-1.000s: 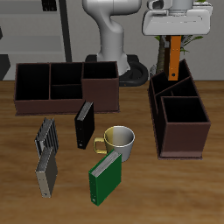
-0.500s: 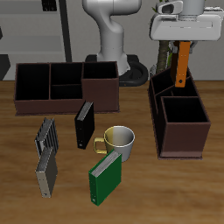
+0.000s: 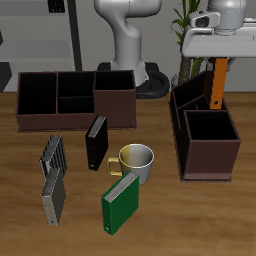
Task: Place the orange book into the left desk caddy's right compartment
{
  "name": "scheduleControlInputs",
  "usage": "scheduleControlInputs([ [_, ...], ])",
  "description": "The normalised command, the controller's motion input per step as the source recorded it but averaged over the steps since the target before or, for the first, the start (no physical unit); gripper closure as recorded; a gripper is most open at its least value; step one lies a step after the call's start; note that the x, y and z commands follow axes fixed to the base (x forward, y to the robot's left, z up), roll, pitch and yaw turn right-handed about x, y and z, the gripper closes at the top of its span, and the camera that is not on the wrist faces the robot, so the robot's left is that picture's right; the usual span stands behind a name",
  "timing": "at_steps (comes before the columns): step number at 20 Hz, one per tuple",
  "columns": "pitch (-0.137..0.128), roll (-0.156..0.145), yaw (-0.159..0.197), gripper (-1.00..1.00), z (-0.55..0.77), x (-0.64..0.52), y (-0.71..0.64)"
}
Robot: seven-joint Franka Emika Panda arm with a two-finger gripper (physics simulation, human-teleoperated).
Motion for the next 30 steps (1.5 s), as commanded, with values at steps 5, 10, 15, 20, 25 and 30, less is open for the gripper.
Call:
scheduleControlInputs([
  [5,0.011,-0.009,-0.016,1.00,-0.09,0.16,-0.01],
  [10,-0.011,0.010,0.011,1.00,-0.10,0.13,0.01],
  [15,0.034,0.002,-0.027,1.00,-0.18,0.09,-0.05],
  [20,0.025,0.003,-0.007,1.00,-0.18,0.06,-0.01],
  [25,0.022,0.002,0.012,1.00,-0.21,0.07,0.00],
  [30,0.028,0.013,0.012,1.00,-0.23,-0.01,0.07],
])
